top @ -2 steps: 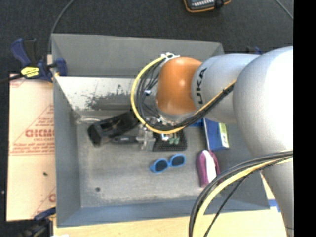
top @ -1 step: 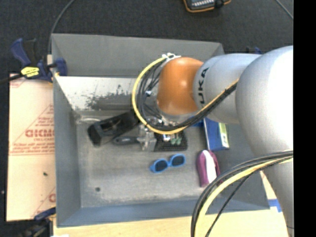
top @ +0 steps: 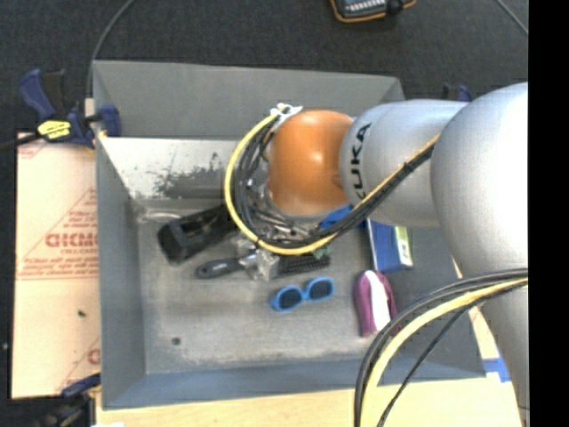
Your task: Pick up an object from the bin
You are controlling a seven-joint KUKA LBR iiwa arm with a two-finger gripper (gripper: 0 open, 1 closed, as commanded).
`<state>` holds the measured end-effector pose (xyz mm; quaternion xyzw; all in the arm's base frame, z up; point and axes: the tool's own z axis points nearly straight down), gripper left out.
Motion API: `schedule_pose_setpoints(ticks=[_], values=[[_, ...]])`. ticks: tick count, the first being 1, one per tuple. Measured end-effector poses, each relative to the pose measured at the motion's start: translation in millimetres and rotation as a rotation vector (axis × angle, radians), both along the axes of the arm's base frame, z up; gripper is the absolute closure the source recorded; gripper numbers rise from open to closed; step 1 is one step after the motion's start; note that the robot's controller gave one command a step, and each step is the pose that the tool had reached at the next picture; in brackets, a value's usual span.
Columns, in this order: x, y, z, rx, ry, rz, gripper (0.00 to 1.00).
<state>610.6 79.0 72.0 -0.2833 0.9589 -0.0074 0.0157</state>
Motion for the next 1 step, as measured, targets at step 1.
schedule_pose_setpoints(ticks=[1], values=[[-1.2,-34.7,105.7,0.012,-0.003,-0.346,1.0]])
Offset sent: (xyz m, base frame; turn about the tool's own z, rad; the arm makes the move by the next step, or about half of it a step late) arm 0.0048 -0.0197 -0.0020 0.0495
